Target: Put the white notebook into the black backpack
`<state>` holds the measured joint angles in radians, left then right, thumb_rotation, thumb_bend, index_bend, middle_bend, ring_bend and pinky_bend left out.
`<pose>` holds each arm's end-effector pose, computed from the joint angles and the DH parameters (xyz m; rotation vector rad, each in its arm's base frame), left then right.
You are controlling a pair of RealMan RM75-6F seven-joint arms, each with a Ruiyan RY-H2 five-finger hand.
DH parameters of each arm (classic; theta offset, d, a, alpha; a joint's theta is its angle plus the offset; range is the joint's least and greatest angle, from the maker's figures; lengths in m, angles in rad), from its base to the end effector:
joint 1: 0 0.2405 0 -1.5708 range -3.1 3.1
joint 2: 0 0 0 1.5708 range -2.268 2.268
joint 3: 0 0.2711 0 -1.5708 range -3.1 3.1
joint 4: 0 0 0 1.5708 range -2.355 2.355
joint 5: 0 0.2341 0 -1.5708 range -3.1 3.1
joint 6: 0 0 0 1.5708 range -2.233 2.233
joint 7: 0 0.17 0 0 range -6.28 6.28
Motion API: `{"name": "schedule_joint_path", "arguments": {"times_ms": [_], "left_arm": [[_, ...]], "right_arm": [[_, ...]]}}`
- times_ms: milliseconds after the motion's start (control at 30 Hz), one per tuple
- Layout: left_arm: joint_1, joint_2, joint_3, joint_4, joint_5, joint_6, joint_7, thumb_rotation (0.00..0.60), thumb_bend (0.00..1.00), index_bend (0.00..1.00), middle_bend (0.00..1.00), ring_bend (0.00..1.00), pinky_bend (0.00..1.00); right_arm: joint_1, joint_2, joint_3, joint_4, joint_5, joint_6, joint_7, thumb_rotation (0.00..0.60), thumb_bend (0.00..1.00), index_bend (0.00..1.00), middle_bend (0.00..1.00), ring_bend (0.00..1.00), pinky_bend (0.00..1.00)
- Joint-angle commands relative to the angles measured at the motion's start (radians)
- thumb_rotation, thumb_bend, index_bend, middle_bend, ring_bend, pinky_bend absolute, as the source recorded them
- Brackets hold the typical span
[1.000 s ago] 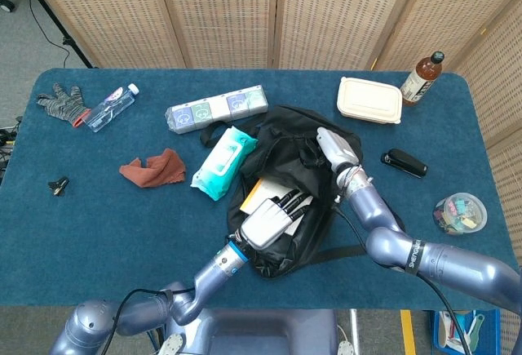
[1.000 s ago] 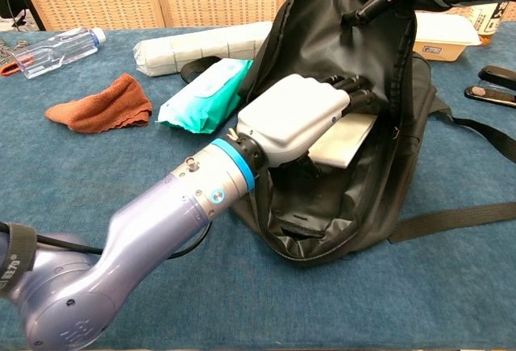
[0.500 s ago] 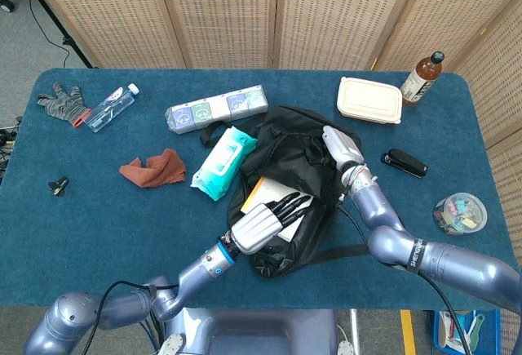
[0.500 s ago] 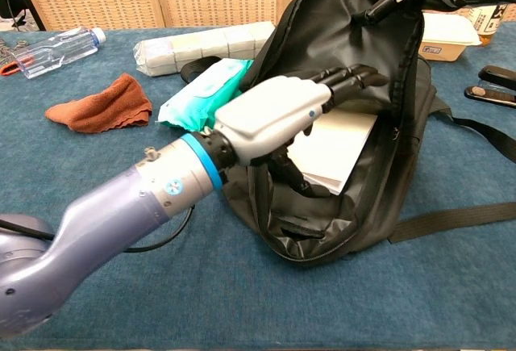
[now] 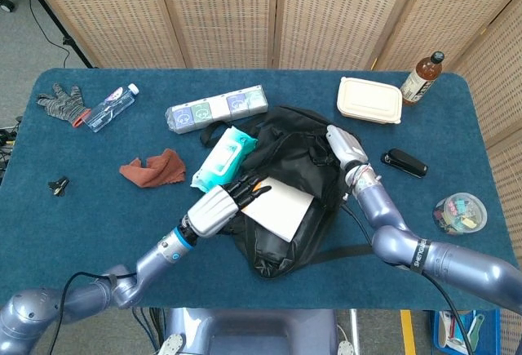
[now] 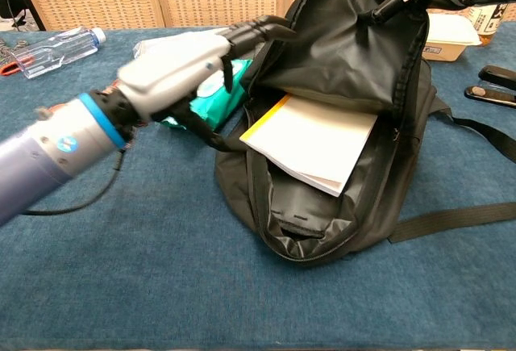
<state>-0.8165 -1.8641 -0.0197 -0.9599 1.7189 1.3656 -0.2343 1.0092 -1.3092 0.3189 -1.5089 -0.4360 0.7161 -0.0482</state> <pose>-0.0966 0.3498 -0.0977 -2.0487 -0.6266 -1.5853 -0.1152 -0.4763 0.0308 1.4439 -1.6050 1.0434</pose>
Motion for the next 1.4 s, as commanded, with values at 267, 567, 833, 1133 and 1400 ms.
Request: {"name": "schedule_joint_path", "arguments": {"times_ms": [267, 567, 833, 1133, 1400], "left_arm": [[0.115, 0.175, 0.011, -0.093, -0.013, 0.158, -0.153, 0.6, 0.0, 0.04, 0.0, 0.02, 0.46], [0.188, 0.306, -0.014, -0.143, -0.048, 0.228, -0.194, 0.6, 0.0, 0.04, 0.0, 0.01, 0.46], [0.232, 0.361, -0.032, -0.147, -0.086, 0.233, -0.228, 0.6, 0.0, 0.03, 0.0, 0.0, 0.46], [0.267, 0.372, -0.057, -0.138, -0.125, 0.227, -0.246, 0.6, 0.0, 0.02, 0.0, 0.0, 0.45], [0.316, 0.406, -0.061, -0.178, -0.154, 0.223, -0.21, 0.6, 0.0, 0.0, 0.0, 0.0, 0.27]], "right_arm": [[-0.038, 0.012, -0.022, -0.086, -0.06, 0.034, 0.005, 0.6, 0.59, 0.61, 0.59, 0.5, 0.73], [-0.099, 0.002, -0.043, -0.229, -0.177, 0.079, 0.041, 0.6, 0.47, 0.41, 0.4, 0.33, 0.47], [-0.179, 0.072, -0.033, -0.367, -0.368, -0.073, 0.186, 0.6, 0.0, 0.0, 0.0, 0.0, 0.0], [-0.255, 0.126, -0.008, -0.418, -0.554, -0.04, 0.267, 0.6, 0.0, 0.0, 0.0, 0.0, 0.0], [-0.355, 0.146, -0.107, -0.285, -0.798, 0.1, 0.202, 0.6, 0.0, 0.0, 0.0, 0.0, 0.0]]}}
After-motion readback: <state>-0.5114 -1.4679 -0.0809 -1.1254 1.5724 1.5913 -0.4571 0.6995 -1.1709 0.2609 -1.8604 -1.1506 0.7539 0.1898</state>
